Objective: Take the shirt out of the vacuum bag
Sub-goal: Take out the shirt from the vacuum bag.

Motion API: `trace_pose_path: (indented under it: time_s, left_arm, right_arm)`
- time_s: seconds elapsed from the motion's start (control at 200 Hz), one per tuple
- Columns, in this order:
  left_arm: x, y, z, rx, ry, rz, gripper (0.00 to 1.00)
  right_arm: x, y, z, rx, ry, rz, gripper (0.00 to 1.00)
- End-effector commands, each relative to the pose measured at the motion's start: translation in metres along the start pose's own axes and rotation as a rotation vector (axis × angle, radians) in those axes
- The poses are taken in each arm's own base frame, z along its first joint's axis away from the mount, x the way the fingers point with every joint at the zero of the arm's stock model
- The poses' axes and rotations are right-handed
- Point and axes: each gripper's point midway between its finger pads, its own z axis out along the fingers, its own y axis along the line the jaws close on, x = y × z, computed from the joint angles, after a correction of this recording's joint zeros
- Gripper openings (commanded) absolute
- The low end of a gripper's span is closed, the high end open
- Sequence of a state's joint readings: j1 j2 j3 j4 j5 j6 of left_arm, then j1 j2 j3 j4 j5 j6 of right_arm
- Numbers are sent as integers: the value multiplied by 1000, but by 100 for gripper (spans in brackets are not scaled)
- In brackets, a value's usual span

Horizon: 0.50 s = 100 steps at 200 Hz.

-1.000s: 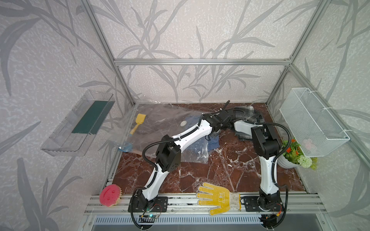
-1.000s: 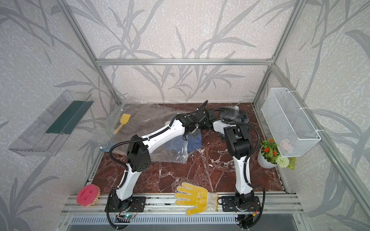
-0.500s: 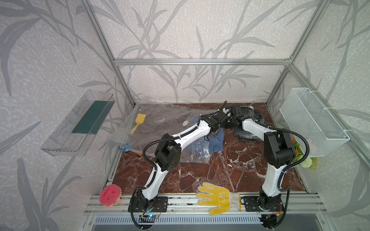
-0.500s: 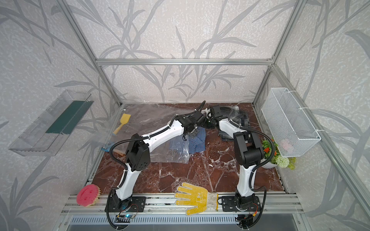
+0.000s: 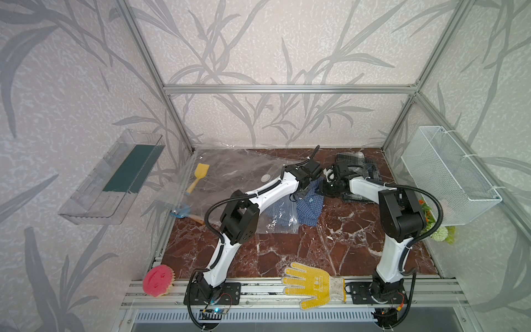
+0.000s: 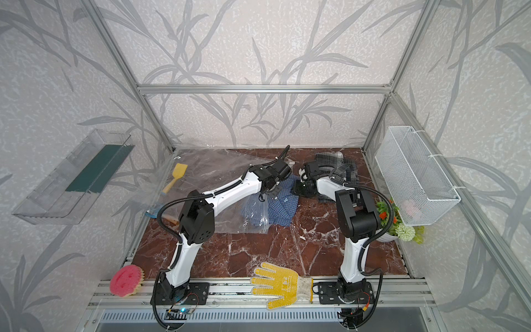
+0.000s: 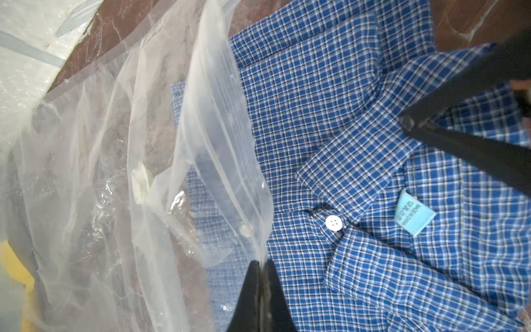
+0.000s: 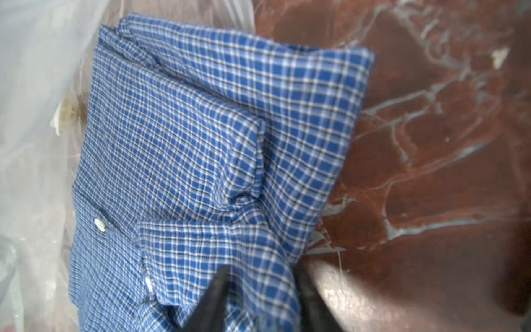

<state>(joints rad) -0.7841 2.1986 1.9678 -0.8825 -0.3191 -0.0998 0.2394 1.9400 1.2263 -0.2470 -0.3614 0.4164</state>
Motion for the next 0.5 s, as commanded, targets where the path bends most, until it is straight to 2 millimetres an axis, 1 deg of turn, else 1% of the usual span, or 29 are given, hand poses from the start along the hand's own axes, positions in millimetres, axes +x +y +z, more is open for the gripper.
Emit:
trace_pose_path:
  time_s: [0.0, 0.08, 0.15, 0.22, 0.345, 0.495]
  left_arm:
    - [-6, 11, -17, -5, -35, -29, 0]
    - [-7, 11, -19, -4, -37, -24, 0]
    - [-6, 12, -19, -8, -35, -23, 0]
    - [-6, 12, -20, -5, -36, -24, 0]
    - [-7, 12, -21, -7, -38, -22, 0]
    - [-9, 12, -22, -2, -40, -22, 0]
  right_arm:
    - [-10, 6, -7, -39, -44, -28, 58]
    - [-17, 3, -3, -64, -66, -32, 62]
    - [-22, 3, 2, -108, -76, -24, 62]
    - [-25, 8, 7, -169, -82, -25, 60]
    - [-21, 17, 16, -250, -79, -14, 56]
    - [-13, 10, 26, -252, -74, 3, 53]
